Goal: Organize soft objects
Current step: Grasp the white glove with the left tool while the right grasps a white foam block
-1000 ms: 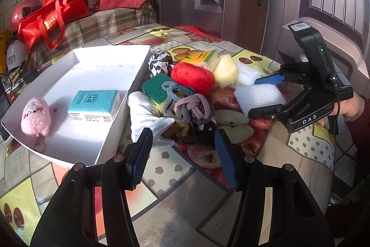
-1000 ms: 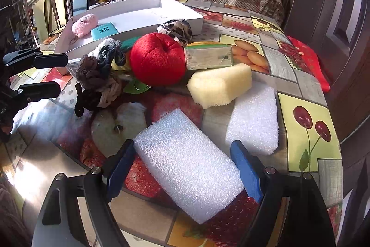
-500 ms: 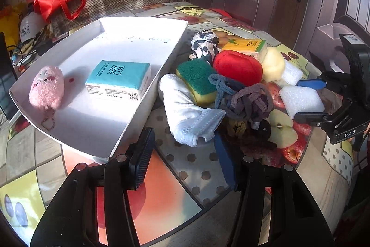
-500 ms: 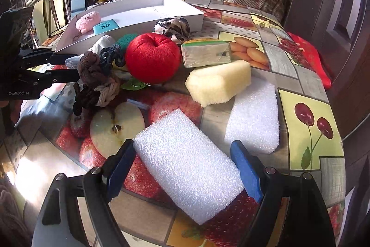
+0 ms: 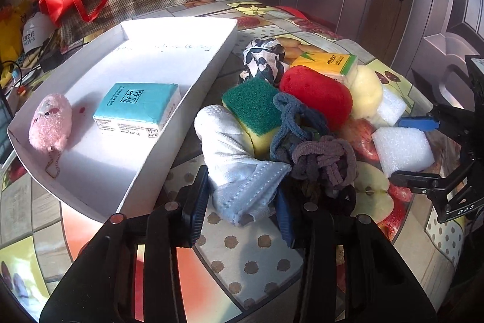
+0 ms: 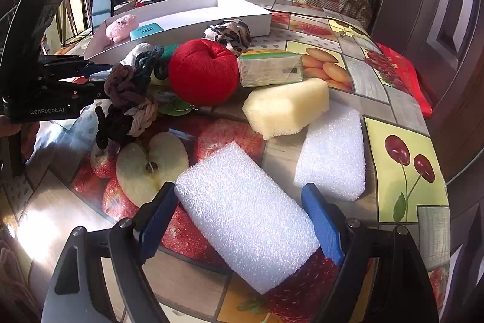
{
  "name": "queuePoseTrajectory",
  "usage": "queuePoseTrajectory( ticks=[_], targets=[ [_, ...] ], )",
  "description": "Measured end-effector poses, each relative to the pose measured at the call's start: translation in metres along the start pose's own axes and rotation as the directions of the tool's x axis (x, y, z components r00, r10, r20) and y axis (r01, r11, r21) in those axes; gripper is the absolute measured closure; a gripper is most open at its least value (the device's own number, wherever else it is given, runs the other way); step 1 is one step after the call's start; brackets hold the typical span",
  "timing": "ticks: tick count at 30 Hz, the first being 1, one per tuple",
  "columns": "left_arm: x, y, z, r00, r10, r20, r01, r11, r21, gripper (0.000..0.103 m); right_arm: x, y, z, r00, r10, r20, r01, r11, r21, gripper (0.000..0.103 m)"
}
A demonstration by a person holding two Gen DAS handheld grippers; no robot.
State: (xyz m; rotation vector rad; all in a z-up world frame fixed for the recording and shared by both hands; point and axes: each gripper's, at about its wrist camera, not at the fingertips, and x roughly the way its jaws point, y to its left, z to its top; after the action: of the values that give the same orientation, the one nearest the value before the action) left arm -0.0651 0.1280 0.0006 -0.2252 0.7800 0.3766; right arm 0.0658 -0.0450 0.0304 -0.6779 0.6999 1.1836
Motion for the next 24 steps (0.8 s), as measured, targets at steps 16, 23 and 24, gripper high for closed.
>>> queuePoseTrajectory(
  ticks=[16,23,24],
  targets=[
    [-0.102,0.019,-0.043,0.885,0.110,0.453,-0.139,0.990,0.029,0.067,-0.066,0.011,0.000,0.909,-0.049,0.414,-0.019,0.987,0.159,0.024],
    [-0.113,0.064,-0.053,0.863,0.213,0.457,-0.187,0.977,-0.103,0.067,-0.066,0.022,0.015,0.848,-0.114,0.517,-0.042,0.958,0.282,0.024],
    [-0.113,0.068,-0.053,0.861,0.219,0.458,-0.189,0.976,-0.110,0.067,-0.063,0.024,0.018,0.849,-0.108,0.517,-0.052,0.957,0.285,0.024]
  ],
)
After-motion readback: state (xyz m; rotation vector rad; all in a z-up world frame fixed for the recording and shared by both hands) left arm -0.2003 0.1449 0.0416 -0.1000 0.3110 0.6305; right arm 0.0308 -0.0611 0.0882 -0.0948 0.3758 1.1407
